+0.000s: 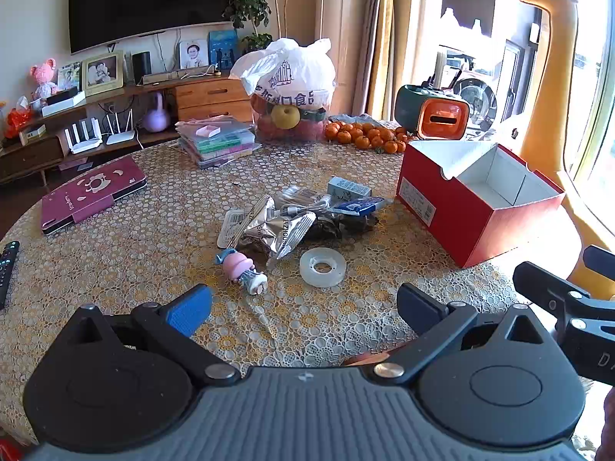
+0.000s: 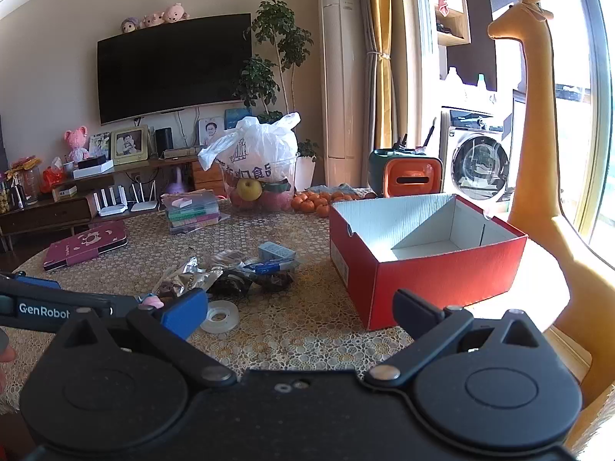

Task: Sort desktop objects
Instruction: 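Move the left tool toward the pink doll figurine on the table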

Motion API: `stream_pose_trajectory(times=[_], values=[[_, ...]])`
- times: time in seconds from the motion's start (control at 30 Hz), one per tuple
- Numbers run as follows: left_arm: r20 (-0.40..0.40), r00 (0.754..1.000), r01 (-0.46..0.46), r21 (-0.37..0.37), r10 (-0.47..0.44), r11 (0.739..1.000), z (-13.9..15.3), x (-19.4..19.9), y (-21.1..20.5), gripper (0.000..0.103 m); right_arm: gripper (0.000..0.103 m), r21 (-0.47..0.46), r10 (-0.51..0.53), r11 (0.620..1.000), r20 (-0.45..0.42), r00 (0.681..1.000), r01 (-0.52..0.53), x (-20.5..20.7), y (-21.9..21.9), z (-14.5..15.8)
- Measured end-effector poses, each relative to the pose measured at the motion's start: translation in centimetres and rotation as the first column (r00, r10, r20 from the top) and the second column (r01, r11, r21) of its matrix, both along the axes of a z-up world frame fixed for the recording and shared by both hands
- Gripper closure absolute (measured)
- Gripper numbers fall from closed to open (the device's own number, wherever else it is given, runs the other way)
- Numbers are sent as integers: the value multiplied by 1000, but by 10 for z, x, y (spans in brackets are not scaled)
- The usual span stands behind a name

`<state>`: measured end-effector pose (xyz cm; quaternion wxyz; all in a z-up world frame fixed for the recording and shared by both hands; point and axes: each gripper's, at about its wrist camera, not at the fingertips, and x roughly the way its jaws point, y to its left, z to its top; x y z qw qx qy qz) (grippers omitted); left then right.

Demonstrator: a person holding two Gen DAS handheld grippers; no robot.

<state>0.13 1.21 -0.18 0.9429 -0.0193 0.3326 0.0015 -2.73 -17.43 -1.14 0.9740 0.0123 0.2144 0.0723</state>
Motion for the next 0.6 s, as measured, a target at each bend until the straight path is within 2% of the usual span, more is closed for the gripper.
stream_pose_trajectory(times=[0.13, 0.47, 0.6], values=[[3, 1000, -4, -8, 4, 1000, -1, 7, 8, 0, 0, -6, 33, 999, 0, 999, -33, 6, 1, -3], [-8, 1000, -8, 45, 9, 999, -18, 29, 21, 0, 0, -33, 137, 990, -19, 990, -137, 27, 16, -17], [-15, 1000, -17, 56, 18, 998, -28, 40, 29, 0, 0, -53, 173, 983, -1, 985, -173, 36, 24, -21]])
